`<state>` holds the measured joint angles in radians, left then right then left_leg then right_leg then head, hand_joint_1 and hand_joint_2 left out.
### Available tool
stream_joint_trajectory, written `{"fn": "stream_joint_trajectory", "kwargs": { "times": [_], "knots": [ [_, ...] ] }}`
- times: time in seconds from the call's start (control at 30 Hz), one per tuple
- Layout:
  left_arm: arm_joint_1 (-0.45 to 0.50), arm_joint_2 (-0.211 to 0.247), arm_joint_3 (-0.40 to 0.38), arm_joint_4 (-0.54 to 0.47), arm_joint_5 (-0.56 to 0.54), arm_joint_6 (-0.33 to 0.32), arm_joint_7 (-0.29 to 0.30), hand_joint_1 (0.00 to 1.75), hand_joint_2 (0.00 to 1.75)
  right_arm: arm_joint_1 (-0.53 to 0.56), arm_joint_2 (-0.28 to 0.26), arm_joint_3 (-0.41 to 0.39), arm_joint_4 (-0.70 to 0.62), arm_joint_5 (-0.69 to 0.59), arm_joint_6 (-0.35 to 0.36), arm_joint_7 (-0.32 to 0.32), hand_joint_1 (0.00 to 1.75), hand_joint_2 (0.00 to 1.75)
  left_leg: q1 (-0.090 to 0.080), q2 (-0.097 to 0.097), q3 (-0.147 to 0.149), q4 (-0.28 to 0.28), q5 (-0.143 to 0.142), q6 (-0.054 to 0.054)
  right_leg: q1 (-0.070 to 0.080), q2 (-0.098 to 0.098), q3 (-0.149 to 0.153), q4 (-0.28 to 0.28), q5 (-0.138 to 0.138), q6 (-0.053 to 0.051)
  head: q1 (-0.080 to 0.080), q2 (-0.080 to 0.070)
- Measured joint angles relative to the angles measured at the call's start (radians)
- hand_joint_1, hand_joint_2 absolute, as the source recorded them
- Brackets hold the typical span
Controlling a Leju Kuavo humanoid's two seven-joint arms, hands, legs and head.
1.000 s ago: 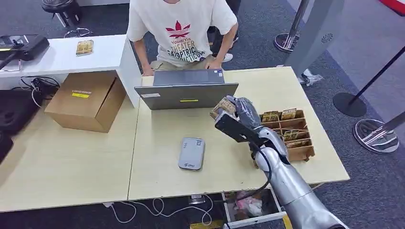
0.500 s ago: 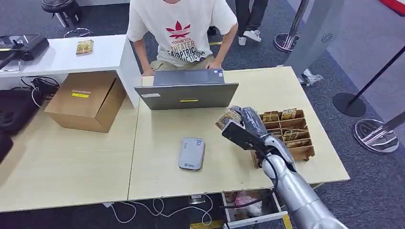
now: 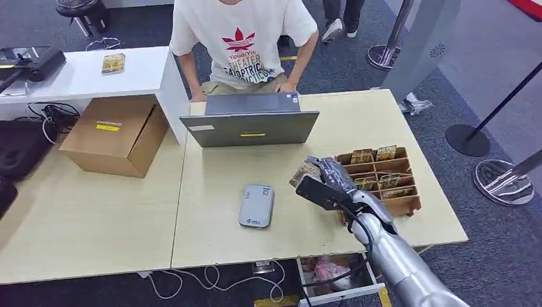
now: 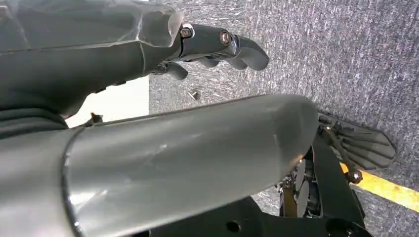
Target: Pass the card to the sensor for recognition and then transmit it.
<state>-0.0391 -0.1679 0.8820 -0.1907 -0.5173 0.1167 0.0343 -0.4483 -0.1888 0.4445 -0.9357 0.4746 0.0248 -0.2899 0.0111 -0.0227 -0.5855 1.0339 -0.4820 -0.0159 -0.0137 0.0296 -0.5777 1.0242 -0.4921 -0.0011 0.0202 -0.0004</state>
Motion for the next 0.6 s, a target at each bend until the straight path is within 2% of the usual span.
{"fn": "stream_joint_trajectory", "kwargs": {
  "times": [0.33, 0.6],
  "knots": [
    [-0.003, 0.0, 0.0, 0.0, -0.002, 0.006, 0.0, 0.0, 0.0, -0.094, 0.06, 0.119, 0.138, -0.038, 0.028, -0.06, 1.75, 1.75, 0.0, 0.0, 0.0, 0.0, 0.0, 0.0, 0.0, 0.0, 0.0, 0.0, 0.0, 0.0, 0.0, 0.0],
    [-0.005, -0.002, 0.0, 0.0, -0.009, 0.008, 0.0, 0.0, 0.0, -0.155, 0.132, 0.209, 0.226, -0.056, 0.04, -0.068, 1.75, 1.75, 0.0, 0.0, 0.0, 0.0, 0.0, 0.0, 0.0, 0.0, 0.0, 0.0, 0.0, 0.0, 0.0, 0.0]
  ]
}}
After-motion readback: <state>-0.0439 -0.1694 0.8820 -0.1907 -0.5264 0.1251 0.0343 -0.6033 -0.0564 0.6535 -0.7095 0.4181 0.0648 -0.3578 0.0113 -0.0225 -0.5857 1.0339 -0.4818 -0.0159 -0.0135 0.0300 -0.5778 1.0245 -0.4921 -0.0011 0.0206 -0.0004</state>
